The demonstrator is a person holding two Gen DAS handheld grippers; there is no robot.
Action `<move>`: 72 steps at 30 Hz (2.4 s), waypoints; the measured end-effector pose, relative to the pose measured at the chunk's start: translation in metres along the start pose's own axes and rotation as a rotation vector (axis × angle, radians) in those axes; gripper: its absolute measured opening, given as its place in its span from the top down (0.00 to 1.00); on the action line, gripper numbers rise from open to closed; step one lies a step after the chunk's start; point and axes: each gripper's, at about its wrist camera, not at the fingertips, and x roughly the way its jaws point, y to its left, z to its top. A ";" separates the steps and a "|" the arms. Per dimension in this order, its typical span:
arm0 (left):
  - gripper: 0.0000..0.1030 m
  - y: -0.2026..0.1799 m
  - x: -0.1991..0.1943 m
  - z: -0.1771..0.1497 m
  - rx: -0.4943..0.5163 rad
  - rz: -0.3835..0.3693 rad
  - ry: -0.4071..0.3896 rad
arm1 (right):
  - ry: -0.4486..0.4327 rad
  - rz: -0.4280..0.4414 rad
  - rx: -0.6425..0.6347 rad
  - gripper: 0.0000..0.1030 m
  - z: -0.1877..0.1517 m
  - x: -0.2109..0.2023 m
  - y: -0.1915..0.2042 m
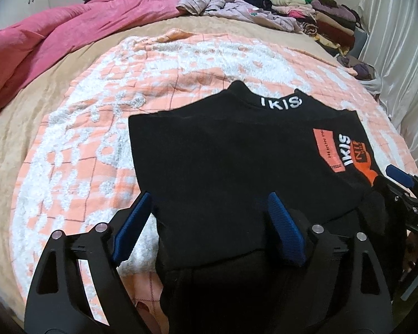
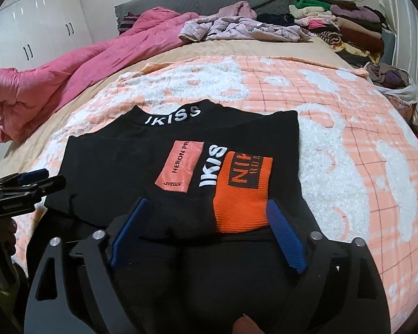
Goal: Fold small clothes
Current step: 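Open the right tool and withdraw it from the cuff, then move both tools to the sweatshirt hem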
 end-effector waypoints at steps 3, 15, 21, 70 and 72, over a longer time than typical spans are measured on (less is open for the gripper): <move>0.13 0.000 -0.008 0.001 -0.002 0.000 -0.018 | -0.008 -0.005 0.003 0.13 0.000 -0.004 0.000; 0.09 -0.002 -0.032 0.001 -0.005 -0.008 -0.066 | -0.045 0.001 0.000 0.13 0.001 -0.025 0.006; 0.09 0.000 -0.043 -0.002 -0.014 0.000 -0.085 | -0.063 0.006 -0.007 0.13 0.001 -0.036 0.011; 0.09 0.023 -0.100 -0.121 -0.019 0.100 -0.052 | -0.021 -0.069 0.008 0.13 -0.117 -0.133 -0.038; 0.09 0.025 -0.100 -0.126 -0.024 0.100 -0.047 | -0.008 -0.073 0.015 0.13 -0.125 -0.135 -0.043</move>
